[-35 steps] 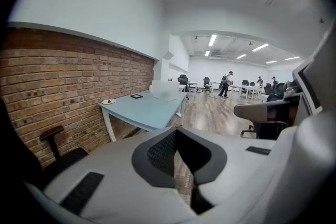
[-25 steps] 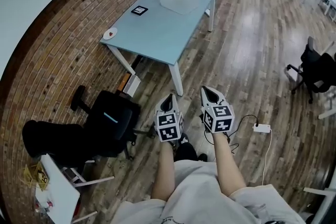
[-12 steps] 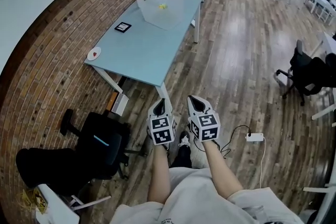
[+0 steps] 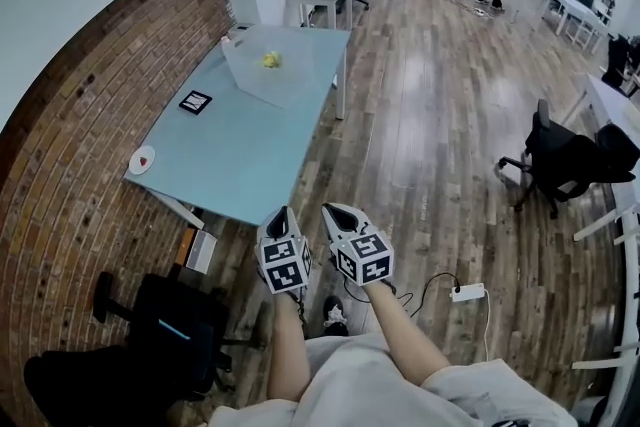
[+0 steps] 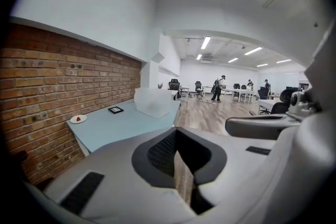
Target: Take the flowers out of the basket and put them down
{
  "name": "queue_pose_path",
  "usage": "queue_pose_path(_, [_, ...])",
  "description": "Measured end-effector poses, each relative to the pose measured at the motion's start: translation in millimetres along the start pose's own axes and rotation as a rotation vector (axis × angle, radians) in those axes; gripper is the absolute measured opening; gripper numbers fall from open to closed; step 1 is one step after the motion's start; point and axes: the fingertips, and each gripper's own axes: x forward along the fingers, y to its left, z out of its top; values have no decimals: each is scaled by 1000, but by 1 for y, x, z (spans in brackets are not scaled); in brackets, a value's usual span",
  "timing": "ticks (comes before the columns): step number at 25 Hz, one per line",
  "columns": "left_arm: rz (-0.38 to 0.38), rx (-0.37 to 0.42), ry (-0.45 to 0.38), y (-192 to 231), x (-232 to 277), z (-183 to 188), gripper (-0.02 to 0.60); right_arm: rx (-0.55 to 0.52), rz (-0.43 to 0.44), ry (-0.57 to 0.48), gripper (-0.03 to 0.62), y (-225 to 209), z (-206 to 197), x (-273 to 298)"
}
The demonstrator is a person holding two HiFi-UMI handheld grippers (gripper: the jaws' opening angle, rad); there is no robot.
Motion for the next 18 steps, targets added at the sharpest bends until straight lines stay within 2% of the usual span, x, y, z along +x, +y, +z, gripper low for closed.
queue_pose_path(5, [4,106,7,13,48,24,17,5,-39,11,20,-33,16,46])
queue_pose_path(9, [-6,107,40,28,85,32,17,28,-55,14,20,-50,21,78])
queue_pose_path(12, [-73,117,65,20,109,32,17,85,-74,-12,20,-67,22,89])
queue_pose_path(15, [-135,85,52,12,128,30,17,142,-91,-49,20,-83,21,94])
queue_pose_path(18, [-129,88,52,3,149,25,18,154,-127,-54,20,-111,17,94])
